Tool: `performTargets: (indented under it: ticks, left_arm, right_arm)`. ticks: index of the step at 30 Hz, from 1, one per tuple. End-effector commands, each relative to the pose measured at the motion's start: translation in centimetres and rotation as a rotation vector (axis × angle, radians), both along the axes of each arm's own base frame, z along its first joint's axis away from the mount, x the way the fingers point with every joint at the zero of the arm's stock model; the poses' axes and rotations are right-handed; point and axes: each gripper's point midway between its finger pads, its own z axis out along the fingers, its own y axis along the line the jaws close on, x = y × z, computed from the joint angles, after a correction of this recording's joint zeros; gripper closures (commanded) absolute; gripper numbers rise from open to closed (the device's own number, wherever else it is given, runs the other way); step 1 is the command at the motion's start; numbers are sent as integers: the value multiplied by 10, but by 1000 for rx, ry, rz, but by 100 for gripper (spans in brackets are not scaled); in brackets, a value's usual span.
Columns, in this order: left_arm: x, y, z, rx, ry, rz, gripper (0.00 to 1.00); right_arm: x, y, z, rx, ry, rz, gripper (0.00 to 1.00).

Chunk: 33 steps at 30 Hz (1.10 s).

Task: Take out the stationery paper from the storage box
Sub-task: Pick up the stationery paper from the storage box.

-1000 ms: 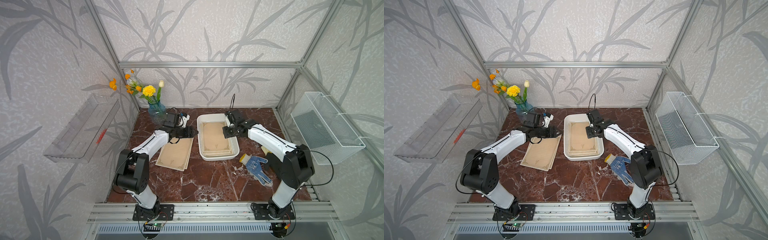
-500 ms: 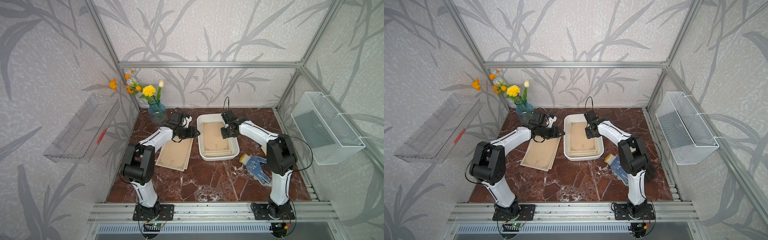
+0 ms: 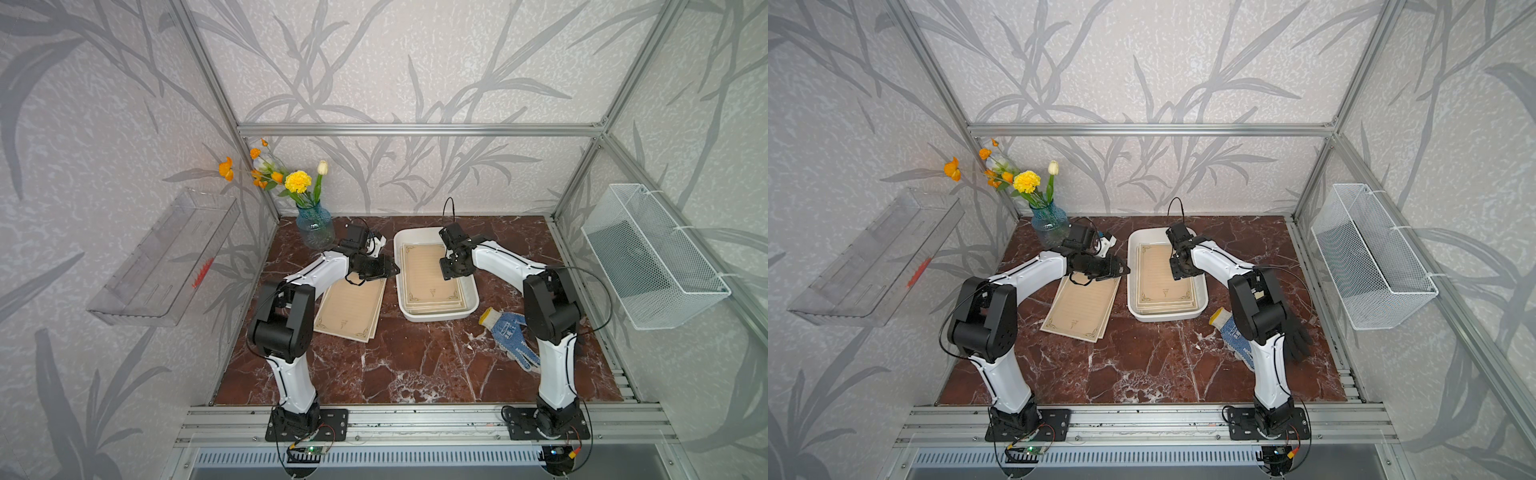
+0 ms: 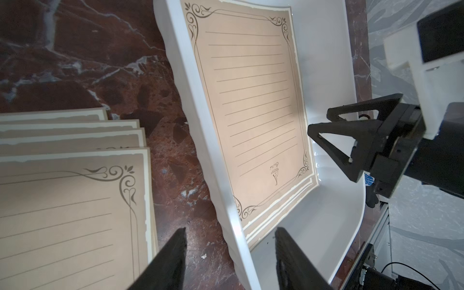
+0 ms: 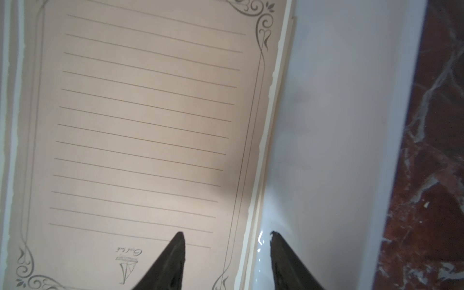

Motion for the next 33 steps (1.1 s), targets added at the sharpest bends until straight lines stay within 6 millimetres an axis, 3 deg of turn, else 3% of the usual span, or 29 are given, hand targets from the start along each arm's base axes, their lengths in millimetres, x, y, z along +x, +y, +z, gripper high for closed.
performTargets:
  ticks: [1, 21, 33]
  left_arm:
    - [1, -6, 4, -17, -2, -26, 45]
    - [1, -8, 1, -29, 23, -29, 47]
    - [2, -8, 2, -32, 21, -28, 47]
  right_arm:
    - [4, -6, -5, -19, 9, -34, 45]
    - [8, -5, -20, 37, 58, -81, 44]
    - [7, -3, -17, 49, 64, -84, 44]
